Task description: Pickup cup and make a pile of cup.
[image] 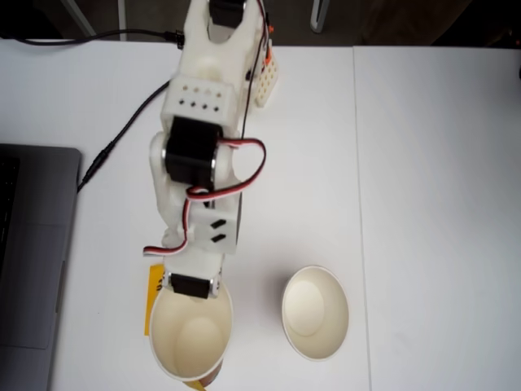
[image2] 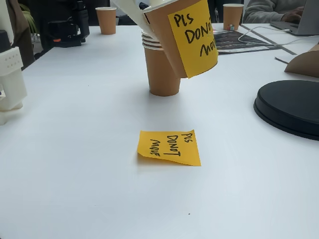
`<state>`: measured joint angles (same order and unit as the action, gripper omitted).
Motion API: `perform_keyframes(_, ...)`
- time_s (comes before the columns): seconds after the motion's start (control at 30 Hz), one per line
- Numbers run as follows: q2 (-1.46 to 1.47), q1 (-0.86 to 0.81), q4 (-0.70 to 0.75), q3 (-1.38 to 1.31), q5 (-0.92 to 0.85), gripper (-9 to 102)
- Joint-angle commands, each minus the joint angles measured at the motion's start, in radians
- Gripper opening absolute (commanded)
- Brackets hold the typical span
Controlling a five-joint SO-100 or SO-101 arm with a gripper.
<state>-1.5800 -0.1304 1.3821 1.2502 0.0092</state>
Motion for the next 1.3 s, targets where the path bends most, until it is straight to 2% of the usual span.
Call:
perform_keyframes(0.0, -0.094, 0.032, 0.000, -0.115, 0.006, -7)
perform_keyframes(0.47, -0.121, 0.143, 0.000, -0.273, 0.006, -7)
perform_keyframes(1.27, -0.250, 0.410, 0.018, -0.261, 0.006, -7)
